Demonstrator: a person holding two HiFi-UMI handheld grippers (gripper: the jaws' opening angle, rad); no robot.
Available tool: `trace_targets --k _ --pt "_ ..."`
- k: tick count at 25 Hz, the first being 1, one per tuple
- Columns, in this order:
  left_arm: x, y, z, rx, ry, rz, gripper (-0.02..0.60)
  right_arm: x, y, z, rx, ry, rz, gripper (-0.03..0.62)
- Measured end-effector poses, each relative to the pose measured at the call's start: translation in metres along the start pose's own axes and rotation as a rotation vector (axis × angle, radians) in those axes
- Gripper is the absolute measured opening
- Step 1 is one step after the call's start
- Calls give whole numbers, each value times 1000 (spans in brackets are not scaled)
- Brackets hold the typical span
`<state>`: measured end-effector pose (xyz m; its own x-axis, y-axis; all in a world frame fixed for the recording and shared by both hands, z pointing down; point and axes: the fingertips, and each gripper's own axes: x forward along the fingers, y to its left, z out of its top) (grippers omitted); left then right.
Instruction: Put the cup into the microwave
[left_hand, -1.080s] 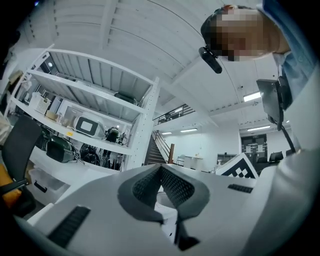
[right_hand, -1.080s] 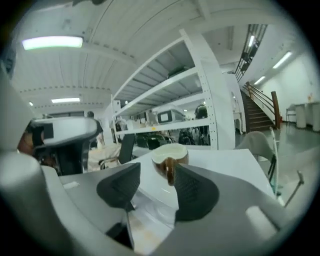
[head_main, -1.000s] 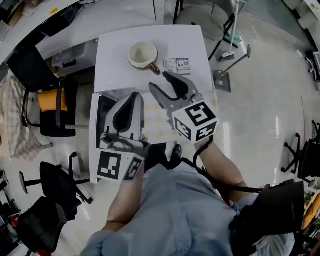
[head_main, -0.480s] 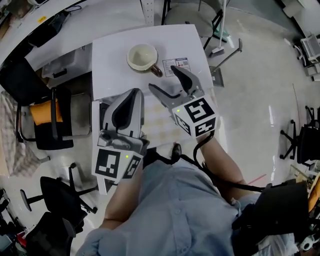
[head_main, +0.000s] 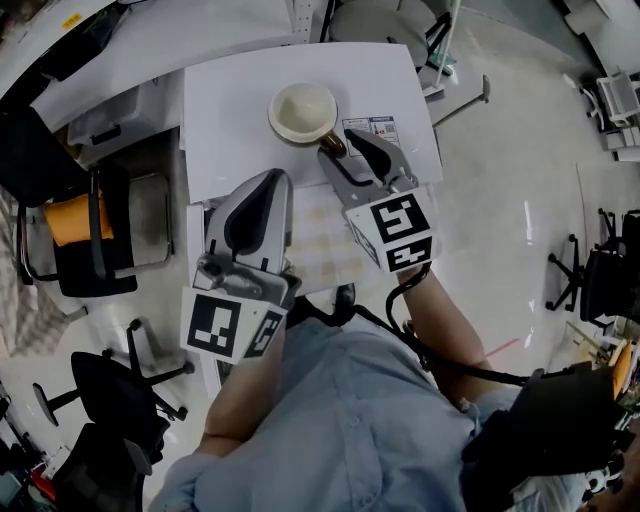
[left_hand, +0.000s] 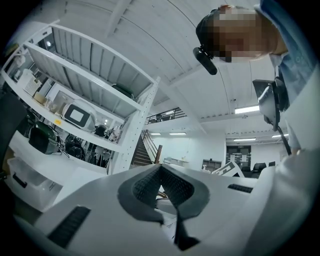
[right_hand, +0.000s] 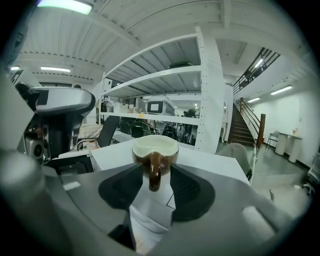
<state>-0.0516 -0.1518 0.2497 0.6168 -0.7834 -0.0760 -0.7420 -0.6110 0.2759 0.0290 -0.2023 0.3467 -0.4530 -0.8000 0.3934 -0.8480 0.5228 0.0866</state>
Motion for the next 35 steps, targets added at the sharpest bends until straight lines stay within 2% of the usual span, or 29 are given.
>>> trace_targets --k 7,13,19,35 --pt "2 13 -3 -19 7 4 5 10 2 -3 14 20 4 138" --pt "2 20 -5 -28 14 7 5 13 1 0 13 -9 -25 57" --pt "-1 23 -6 -25 17 14 5 7 5 4 19 -84 -45 49" --pt "-6 20 -4 -8 7 24 5 -8 7 18 61 -170 -23 49"
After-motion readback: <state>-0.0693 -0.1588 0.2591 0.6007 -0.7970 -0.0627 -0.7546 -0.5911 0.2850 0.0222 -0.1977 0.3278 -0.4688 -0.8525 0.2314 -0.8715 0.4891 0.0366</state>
